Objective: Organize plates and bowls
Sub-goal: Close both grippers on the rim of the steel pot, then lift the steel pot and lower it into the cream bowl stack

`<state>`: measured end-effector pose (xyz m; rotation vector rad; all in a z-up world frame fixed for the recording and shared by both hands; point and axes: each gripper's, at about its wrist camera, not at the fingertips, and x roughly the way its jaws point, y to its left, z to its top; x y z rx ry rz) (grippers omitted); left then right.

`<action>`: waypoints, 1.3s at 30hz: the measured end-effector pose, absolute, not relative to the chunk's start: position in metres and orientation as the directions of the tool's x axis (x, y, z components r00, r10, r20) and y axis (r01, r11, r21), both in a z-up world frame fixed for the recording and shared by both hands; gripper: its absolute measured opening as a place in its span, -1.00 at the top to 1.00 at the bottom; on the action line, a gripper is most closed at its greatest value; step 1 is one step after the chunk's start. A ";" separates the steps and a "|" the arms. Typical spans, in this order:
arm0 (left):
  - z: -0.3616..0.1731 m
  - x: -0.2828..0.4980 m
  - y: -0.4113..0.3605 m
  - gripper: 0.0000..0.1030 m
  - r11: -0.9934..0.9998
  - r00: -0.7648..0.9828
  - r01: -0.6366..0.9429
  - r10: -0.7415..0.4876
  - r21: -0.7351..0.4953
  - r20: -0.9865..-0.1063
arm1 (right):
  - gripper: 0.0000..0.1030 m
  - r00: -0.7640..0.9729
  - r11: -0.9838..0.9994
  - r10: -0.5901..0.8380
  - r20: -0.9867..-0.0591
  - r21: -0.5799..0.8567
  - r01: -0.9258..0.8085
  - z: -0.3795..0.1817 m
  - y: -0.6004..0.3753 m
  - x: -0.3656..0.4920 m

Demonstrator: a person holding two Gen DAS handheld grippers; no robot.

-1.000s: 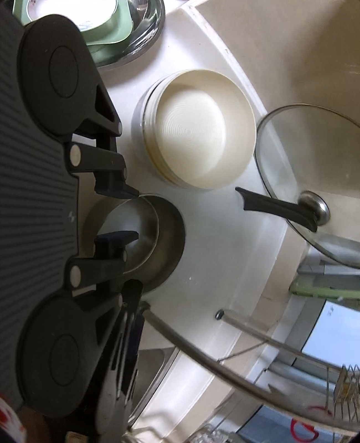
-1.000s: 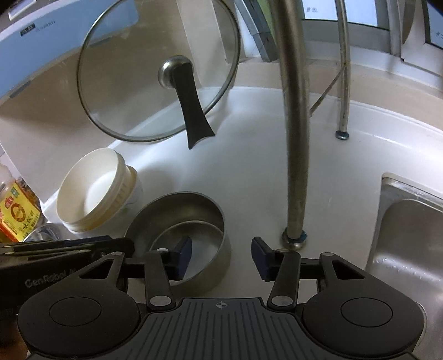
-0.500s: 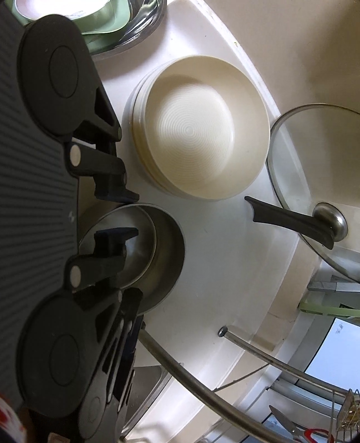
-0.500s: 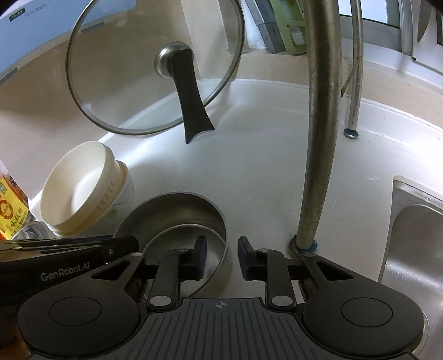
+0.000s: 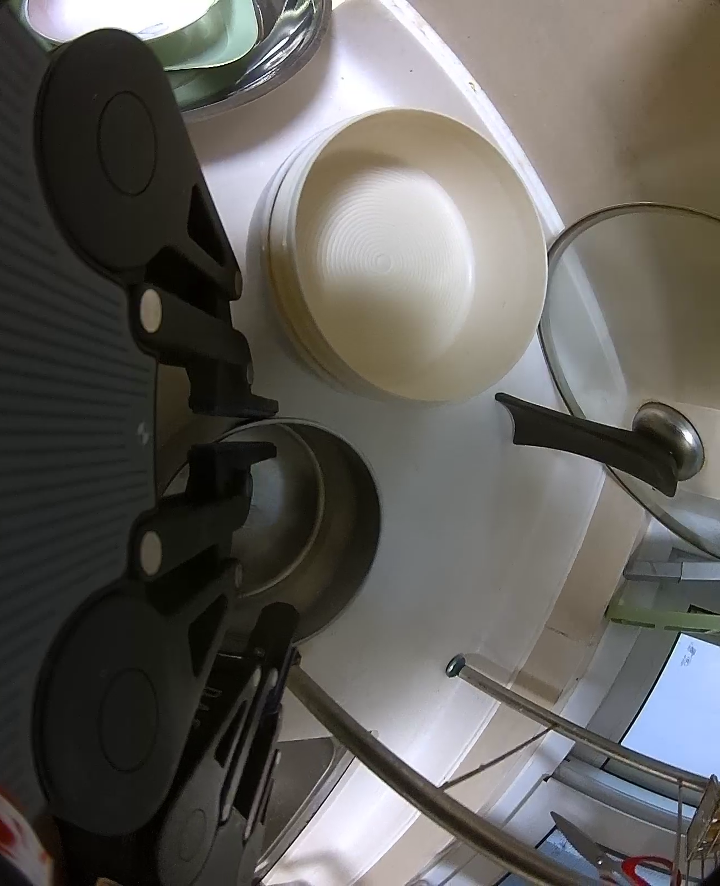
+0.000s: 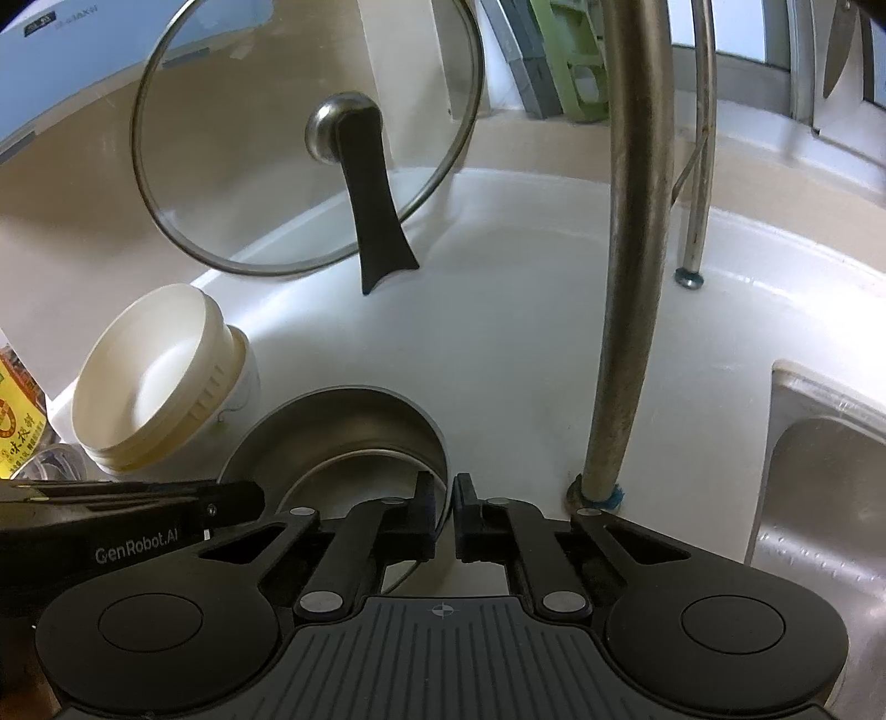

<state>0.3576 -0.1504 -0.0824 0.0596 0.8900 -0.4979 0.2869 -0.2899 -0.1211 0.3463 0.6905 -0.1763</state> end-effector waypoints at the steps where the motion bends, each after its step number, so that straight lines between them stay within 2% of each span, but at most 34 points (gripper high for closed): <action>1: -0.081 0.356 -0.150 0.86 0.883 0.524 0.442 -0.395 -0.155 -0.755 | 0.90 0.761 0.930 -0.050 -0.647 0.247 0.271 -0.119 -0.290 0.286; 21: -0.034 0.334 -0.142 0.86 0.860 0.583 0.480 -0.461 -0.174 -0.669 | 0.91 0.821 0.943 -0.076 -0.567 0.227 0.244 -0.068 -0.292 0.265; 39: 0.011 0.350 -0.078 0.86 0.927 0.725 0.356 -0.356 -0.122 -0.590 | 0.91 0.892 0.967 0.047 -0.449 0.245 0.073 -0.020 -0.237 0.309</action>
